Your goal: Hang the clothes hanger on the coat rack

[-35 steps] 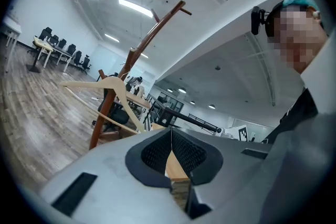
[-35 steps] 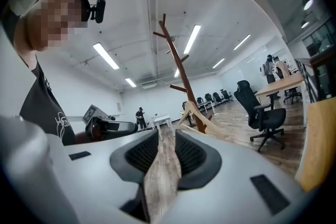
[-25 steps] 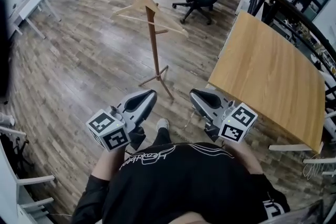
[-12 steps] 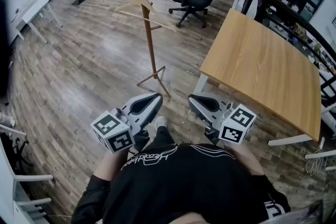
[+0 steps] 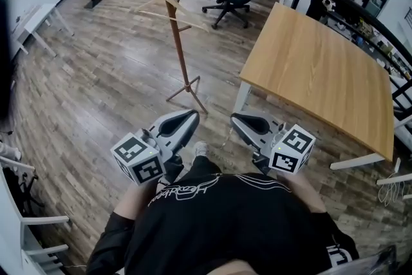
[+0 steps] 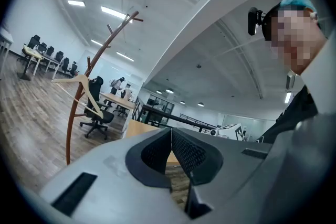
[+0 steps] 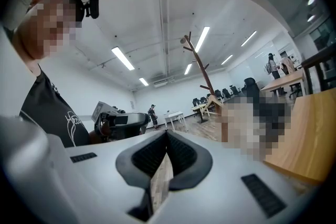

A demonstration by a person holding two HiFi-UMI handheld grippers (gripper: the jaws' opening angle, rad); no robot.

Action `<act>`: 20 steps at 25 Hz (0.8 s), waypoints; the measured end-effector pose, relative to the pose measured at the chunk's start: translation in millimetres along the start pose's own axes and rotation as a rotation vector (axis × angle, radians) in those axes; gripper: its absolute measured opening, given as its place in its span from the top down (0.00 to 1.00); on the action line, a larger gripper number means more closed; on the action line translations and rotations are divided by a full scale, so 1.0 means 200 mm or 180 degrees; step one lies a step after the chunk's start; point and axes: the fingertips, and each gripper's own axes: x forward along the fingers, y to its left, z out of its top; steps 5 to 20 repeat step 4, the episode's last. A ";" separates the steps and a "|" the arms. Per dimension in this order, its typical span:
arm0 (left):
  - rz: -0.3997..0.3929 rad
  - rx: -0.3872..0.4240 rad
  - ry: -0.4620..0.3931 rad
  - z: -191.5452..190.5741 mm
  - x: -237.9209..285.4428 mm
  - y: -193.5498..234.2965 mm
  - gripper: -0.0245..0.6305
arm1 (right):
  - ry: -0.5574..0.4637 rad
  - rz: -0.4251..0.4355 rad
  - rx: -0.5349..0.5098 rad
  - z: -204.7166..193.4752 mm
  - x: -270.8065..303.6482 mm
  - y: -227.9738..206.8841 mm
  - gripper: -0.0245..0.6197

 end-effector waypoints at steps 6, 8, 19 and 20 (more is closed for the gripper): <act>0.0005 -0.0010 -0.0002 0.01 0.04 -0.02 0.95 | 0.0007 -0.0040 -0.0002 0.01 -0.05 -0.03 0.90; 0.0005 -0.0010 -0.0002 0.01 0.04 -0.02 0.95 | 0.0007 -0.0040 -0.0002 0.01 -0.05 -0.03 0.90; 0.0005 -0.0010 -0.0002 0.01 0.04 -0.02 0.95 | 0.0007 -0.0040 -0.0002 0.01 -0.05 -0.03 0.90; 0.0005 -0.0010 -0.0002 0.01 0.04 -0.02 0.95 | 0.0007 -0.0040 -0.0002 0.01 -0.05 -0.03 0.90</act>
